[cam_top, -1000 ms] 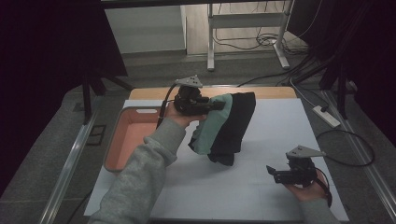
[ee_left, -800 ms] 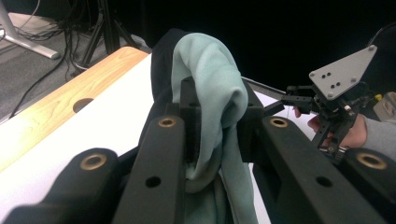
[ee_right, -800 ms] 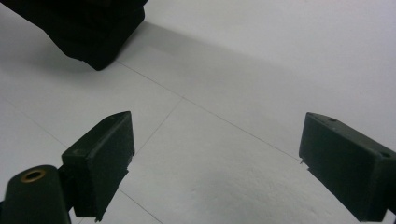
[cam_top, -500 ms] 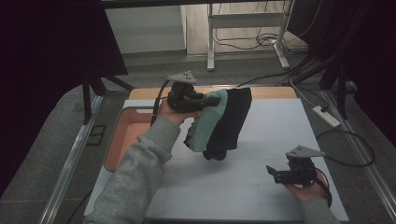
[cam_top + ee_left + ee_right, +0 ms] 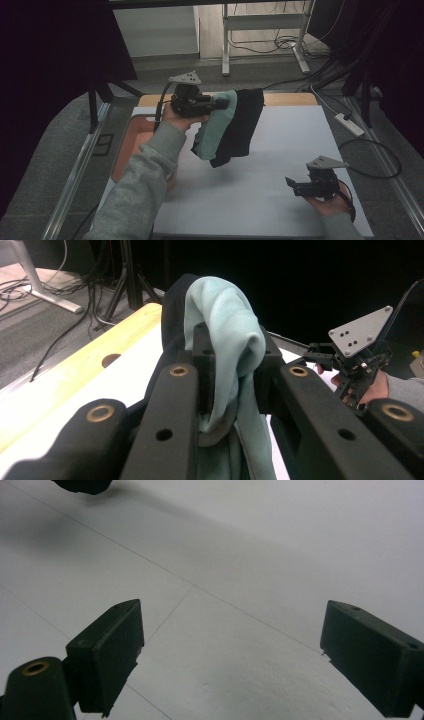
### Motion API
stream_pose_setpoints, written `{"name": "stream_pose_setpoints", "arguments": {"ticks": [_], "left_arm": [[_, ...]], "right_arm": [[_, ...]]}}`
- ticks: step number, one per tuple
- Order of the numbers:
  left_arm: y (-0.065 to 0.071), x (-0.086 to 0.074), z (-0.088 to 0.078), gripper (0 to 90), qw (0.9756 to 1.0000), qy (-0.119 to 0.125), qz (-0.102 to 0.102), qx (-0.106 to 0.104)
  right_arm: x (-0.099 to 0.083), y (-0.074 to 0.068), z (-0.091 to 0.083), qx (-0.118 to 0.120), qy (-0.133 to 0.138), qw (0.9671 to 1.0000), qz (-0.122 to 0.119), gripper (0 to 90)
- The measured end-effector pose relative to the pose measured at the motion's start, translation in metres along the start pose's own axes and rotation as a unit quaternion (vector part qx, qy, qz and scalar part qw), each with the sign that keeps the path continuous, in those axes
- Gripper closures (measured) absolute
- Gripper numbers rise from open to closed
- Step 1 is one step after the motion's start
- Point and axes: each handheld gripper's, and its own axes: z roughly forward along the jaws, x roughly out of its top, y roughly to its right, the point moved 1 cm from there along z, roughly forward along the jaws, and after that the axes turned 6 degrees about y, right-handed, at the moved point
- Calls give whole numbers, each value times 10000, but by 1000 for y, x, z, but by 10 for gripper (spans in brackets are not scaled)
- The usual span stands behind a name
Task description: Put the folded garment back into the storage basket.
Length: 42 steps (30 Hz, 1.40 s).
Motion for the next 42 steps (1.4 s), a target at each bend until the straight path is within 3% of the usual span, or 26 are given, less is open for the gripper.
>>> {"name": "stream_pose_setpoints", "arguments": {"ticks": [42], "left_arm": [[-3,7,-58,783,9991,241,41,351]], "right_arm": [[0,0,0,-49,13,10000,7,105]]}}
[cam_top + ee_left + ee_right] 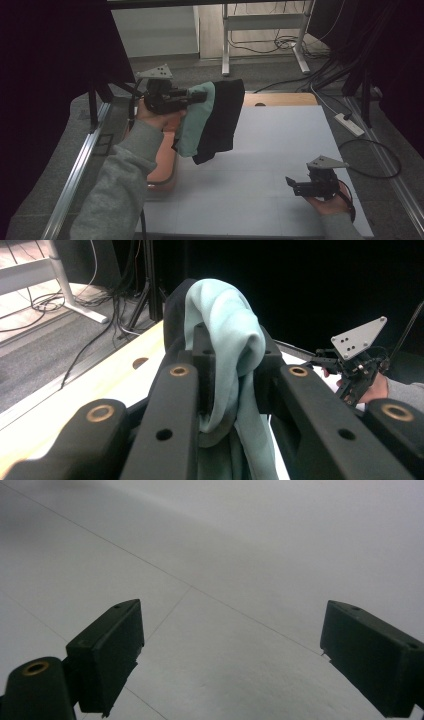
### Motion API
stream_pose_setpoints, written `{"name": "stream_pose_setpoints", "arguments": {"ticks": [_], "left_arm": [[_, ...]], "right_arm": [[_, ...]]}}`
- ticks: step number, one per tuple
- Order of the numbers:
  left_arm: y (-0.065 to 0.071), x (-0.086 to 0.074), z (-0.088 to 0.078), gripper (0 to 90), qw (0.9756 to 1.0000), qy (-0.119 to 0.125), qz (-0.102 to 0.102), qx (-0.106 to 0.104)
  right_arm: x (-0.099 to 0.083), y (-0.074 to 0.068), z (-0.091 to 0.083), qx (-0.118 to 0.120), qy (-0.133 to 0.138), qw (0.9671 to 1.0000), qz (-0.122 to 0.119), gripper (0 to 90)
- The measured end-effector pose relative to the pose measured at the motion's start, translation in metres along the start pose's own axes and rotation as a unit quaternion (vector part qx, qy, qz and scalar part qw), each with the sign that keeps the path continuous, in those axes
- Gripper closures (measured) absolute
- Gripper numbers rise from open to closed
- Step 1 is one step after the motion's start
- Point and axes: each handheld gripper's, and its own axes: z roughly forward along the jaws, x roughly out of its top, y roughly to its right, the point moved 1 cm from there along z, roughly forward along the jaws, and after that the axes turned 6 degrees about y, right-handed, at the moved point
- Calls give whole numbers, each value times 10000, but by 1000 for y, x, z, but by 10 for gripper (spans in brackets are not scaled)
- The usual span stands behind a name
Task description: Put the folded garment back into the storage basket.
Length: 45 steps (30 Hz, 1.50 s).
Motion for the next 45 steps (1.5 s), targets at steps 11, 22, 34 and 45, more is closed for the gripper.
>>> {"name": "stream_pose_setpoints", "arguments": {"ticks": [11,22,34,45], "left_arm": [[-3,3,-14,783,9999,71,-10,97],[-5,6,-29,784,9997,124,-8,199],[-10,4,-37,783,9994,142,-36,320],[-19,8,-57,783,9983,217,-59,540]], "right_arm": [[0,0,0,-17,-2,10000,9,105],[0,0,1,-26,-17,10000,-3,105],[0,0,1,-32,-14,10000,-4,105],[0,1,1,-33,-16,10000,-4,105]]}}
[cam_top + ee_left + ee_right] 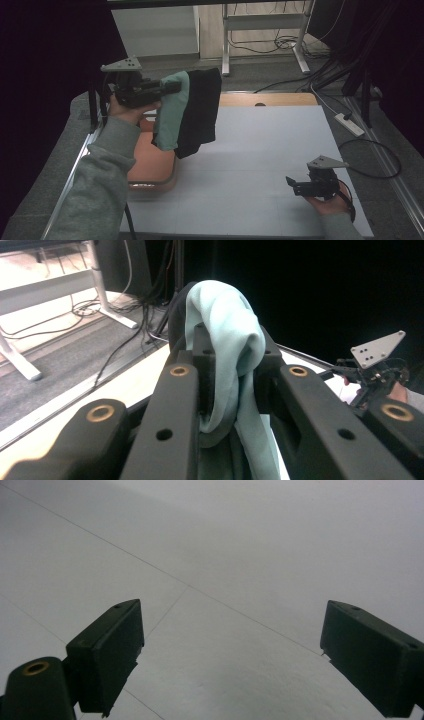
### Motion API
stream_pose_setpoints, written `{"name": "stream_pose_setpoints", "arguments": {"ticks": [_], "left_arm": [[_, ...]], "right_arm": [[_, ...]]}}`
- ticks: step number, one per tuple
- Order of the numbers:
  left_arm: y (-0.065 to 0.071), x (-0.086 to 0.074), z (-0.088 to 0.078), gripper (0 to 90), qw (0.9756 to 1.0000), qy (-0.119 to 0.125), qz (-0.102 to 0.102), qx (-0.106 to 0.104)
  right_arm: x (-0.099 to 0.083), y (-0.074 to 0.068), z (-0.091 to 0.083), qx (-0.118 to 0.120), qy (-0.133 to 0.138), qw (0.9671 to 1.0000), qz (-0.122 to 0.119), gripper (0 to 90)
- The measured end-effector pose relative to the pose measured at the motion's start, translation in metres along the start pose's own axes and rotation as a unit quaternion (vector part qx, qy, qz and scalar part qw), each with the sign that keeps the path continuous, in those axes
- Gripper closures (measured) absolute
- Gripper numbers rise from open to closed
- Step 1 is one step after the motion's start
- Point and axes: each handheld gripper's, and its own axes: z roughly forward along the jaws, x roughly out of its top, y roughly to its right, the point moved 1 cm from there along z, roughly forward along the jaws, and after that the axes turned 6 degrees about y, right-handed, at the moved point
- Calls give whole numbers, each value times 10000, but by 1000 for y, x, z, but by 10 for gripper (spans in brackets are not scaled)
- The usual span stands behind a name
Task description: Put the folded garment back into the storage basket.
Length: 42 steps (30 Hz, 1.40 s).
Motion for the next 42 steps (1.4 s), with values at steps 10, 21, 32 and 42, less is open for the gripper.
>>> {"name": "stream_pose_setpoints", "arguments": {"ticks": [10,21,32,42], "left_arm": [[-12,10,-33,784,9994,146,-17,305],[-25,4,-65,784,9978,192,-102,629],[-35,-18,-66,784,9972,51,-267,701],[-37,-29,-63,784,9971,4,-355,678]], "right_arm": [[0,1,1,0,-19,10000,-4,105],[0,0,2,-13,-22,10000,1,105],[0,0,3,-16,-38,10000,-16,105],[-1,0,3,-17,-42,10000,-17,105]]}}
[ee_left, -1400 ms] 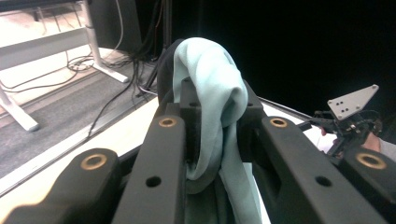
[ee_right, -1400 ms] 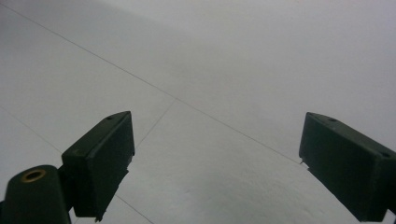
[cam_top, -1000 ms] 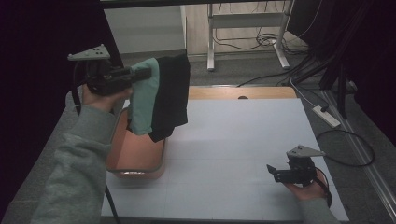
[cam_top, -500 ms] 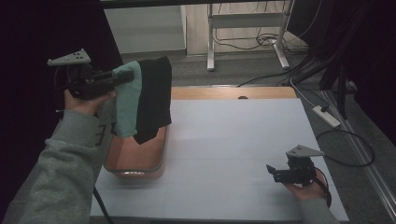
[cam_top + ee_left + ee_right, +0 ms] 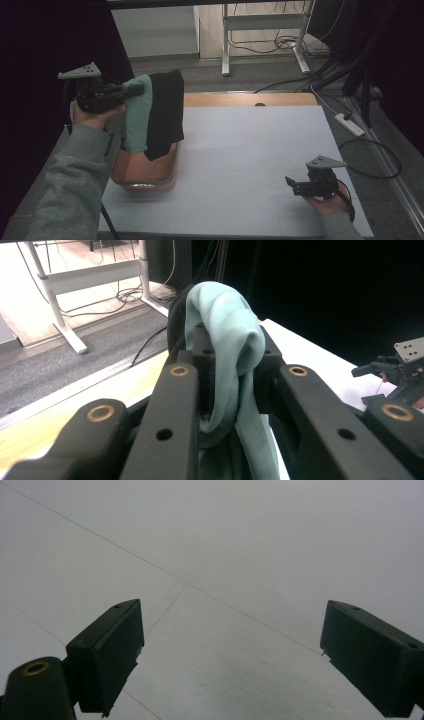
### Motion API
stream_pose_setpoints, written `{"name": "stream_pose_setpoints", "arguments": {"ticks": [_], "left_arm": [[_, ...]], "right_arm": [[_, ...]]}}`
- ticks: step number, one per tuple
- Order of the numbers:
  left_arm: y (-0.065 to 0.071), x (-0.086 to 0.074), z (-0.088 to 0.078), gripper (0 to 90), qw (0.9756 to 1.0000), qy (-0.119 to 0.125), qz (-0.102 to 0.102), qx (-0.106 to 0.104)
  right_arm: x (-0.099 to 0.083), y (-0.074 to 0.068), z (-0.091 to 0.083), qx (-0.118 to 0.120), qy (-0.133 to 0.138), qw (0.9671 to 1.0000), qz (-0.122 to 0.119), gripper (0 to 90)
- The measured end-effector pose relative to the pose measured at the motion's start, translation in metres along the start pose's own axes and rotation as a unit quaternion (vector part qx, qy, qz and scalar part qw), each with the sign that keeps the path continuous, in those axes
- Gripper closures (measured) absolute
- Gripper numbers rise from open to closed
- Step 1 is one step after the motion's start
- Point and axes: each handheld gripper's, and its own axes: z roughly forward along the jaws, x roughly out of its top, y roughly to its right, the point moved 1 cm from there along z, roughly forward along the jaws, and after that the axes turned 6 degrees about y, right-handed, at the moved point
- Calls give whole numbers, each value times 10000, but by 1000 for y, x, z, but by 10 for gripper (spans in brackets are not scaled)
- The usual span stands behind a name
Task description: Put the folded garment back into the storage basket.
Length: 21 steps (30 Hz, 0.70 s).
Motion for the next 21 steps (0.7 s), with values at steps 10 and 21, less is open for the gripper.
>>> {"name": "stream_pose_setpoints", "arguments": {"ticks": [10,21], "left_arm": [[-3,-6,-9,784,10000,5,-52,69],[-2,-16,-16,783,9999,-2,-109,24]], "right_arm": [[0,-1,0,-1,3,10000,-8,105],[0,-1,0,-5,6,10000,-5,105]]}}
